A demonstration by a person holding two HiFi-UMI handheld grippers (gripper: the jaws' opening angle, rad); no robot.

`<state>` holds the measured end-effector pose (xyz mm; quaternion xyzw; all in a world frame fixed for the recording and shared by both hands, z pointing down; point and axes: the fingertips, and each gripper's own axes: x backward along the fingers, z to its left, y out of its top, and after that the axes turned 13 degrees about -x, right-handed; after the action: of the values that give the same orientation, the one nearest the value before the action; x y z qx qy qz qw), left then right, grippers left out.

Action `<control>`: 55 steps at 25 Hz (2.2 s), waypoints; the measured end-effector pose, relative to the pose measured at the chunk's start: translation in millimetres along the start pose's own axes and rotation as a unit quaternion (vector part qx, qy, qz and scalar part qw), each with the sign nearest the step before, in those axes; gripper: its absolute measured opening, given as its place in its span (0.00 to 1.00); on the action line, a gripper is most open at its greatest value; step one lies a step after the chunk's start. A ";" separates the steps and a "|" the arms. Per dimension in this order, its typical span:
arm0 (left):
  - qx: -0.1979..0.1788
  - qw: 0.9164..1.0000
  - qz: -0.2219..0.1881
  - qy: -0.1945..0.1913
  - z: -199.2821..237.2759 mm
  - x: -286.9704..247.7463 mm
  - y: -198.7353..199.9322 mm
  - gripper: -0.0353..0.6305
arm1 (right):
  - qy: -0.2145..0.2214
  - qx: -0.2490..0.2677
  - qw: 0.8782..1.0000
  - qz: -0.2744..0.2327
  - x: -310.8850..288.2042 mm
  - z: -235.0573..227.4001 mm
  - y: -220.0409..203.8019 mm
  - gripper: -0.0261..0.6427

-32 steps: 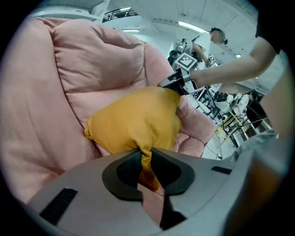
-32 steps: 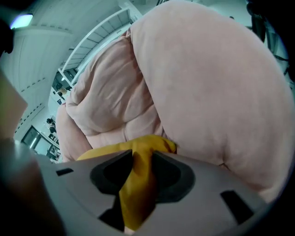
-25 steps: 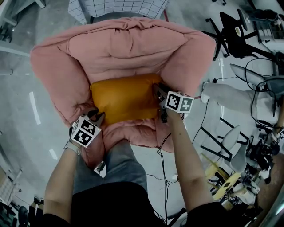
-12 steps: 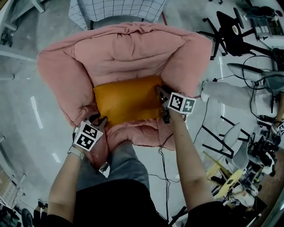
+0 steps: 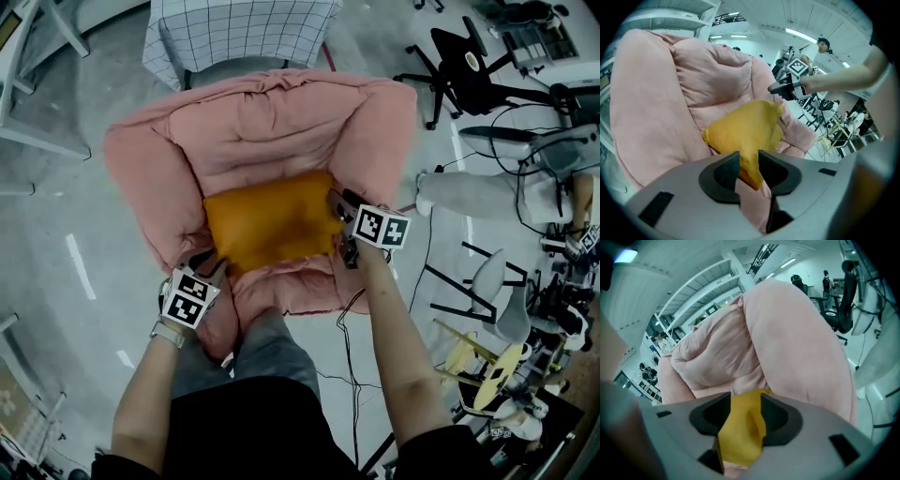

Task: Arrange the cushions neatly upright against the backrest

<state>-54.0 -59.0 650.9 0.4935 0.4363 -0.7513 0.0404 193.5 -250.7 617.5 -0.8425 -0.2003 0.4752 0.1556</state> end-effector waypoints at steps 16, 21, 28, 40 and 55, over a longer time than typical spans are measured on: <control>-0.090 0.986 -0.136 -0.019 9.9 112.3 100.6 0.08 | 0.005 0.016 0.985 -0.173 110.8 132.4 -12.1 0.05; -0.121 0.974 -0.185 -0.054 10.4 152.3 135.2 0.07 | -0.001 -0.004 0.972 -0.234 148.3 176.4 -26.8 0.05; -0.170 0.951 -0.238 -0.099 -15.0 203.6 175.8 0.07 | 0.003 -0.012 0.950 -0.313 212.9 229.8 -46.4 0.05; -0.232 0.917 -0.302 -0.117 -83.0 273.0 233.4 0.07 | 0.031 0.045 0.920 -0.389 318.6 283.3 -62.5 0.05; -0.248 0.890 -0.371 -0.093 -141.7 325.4 277.9 0.07 | 0.052 0.111 0.897 -0.424 400.1 288.5 -62.7 0.05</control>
<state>16.8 -11.3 208.4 0.1975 0.7540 -0.6213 -0.0802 119.9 18.9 206.2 -0.6786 -0.4764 0.3383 0.4451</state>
